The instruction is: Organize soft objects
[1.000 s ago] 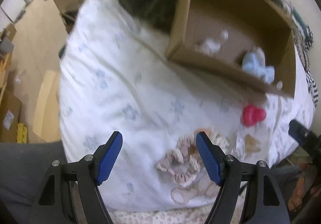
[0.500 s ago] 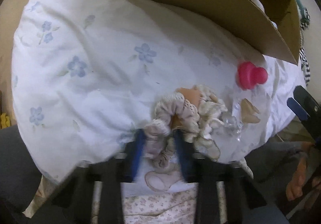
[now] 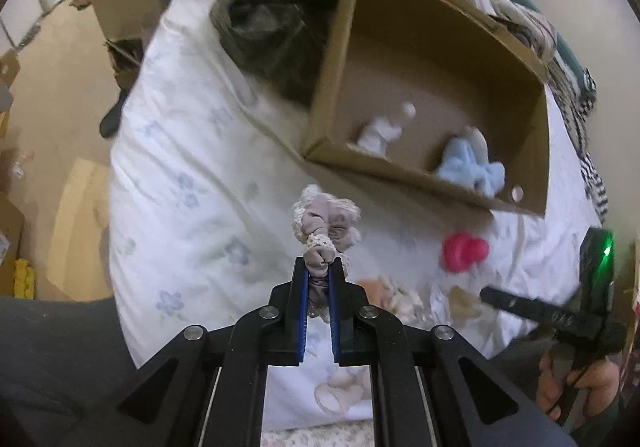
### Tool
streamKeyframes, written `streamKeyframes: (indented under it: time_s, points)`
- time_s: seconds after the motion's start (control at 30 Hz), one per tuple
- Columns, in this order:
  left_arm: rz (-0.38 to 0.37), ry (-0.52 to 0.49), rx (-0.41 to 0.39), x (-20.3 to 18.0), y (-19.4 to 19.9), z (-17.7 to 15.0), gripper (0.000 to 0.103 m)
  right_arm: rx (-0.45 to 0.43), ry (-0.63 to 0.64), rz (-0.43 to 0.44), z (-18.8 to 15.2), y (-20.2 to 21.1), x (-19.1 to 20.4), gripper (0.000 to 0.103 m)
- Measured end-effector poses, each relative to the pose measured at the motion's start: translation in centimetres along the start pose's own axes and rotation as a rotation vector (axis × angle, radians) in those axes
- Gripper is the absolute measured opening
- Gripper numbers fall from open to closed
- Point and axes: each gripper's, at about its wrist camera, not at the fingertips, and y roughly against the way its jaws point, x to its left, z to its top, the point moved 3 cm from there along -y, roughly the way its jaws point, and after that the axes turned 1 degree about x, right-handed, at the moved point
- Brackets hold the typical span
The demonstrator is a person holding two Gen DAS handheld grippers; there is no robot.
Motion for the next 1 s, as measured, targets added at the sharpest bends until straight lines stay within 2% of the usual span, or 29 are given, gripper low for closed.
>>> streamKeyframes:
  time_s: [0.1,0.17,0.2,0.37,0.43,0.6,0.83,1.0]
  points:
    - [-0.005,0.014,0.016,0.4,-0.3,0.1,0.008,0.027,0.024,-0.025,0.0,-1.3,0.4,0.073]
    - [-0.008,0.017,0.033,0.4,-0.7,0.0,0.008,0.039,0.041,-0.049,0.1,-2.2,0.7,0.063]
    - [-0.007,0.016,0.037,0.2,-1.1,-0.2,0.008,0.053,0.053,-0.065,0.1,-2.9,0.8,0.055]
    - [-0.008,0.011,0.041,-0.5,-1.6,-0.5,0.009,0.056,0.106,-0.123,0.4,-4.2,1.6,0.033]
    - [-0.01,0.014,0.042,-0.5,-1.6,-0.5,0.009,0.041,0.128,-0.149,0.5,-4.2,1.8,0.007]
    - [-0.007,0.01,0.033,-0.5,-1.4,-0.5,0.008,0.009,0.145,-0.133,0.7,-3.4,2.5,0.005]
    - [0.002,0.019,0.015,-0.1,-1.1,-0.4,0.008,-0.091,0.166,-0.05,-0.3,0.4,3.7,0.005]
    - [0.025,0.005,-0.002,-0.3,-0.9,-0.4,0.008,-0.125,0.195,0.004,-1.3,2.0,4.4,0.005]
